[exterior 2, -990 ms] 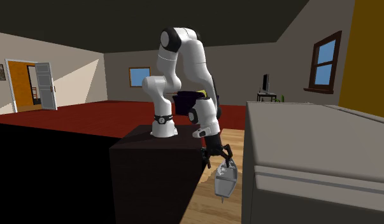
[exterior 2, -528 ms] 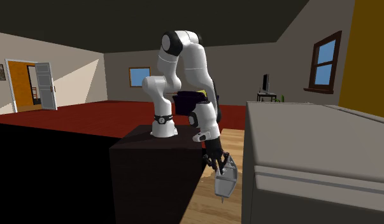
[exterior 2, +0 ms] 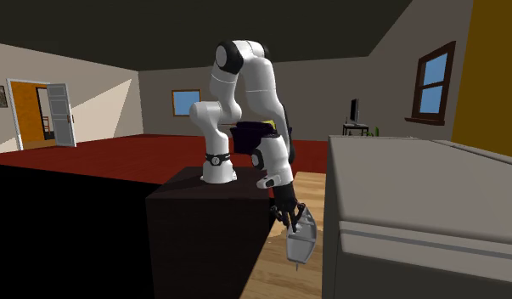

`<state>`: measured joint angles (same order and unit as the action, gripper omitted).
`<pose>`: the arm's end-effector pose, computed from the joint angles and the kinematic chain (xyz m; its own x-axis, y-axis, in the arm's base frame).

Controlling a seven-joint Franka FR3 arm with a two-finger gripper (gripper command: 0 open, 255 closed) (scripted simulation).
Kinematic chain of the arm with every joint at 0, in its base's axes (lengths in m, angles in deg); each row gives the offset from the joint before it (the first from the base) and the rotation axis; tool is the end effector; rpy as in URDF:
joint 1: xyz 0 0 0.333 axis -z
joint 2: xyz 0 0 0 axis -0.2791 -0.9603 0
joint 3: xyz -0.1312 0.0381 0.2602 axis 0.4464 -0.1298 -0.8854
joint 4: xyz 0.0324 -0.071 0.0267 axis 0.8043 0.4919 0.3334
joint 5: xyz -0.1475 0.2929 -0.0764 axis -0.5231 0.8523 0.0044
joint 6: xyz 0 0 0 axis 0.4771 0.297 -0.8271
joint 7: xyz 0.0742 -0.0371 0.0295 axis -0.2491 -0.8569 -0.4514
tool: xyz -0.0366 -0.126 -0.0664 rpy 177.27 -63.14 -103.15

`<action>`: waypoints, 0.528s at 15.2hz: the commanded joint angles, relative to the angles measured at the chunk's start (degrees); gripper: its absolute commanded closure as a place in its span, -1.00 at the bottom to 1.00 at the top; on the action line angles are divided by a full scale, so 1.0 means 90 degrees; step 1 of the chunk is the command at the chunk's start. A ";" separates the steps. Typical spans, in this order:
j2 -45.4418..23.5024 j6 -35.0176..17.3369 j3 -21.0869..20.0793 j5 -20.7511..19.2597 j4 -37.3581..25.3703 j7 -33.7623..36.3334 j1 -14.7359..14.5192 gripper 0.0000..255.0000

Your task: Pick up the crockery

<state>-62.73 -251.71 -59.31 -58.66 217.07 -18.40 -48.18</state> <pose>0.3154 0.2896 0.0831 0.9150 -0.3954 0.0807 -0.3618 -0.8924 -0.2697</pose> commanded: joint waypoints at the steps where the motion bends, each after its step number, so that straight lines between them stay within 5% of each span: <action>1: 0.0192 0.0122 -0.0007 0.0027 0.0079 0.0007 -0.0006 1.00; 8: 0.1051 0.0663 -0.0009 0.0153 0.0394 0.0043 -0.0063 1.00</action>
<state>-54.50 -246.59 -59.45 -57.50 220.26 -18.07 -48.57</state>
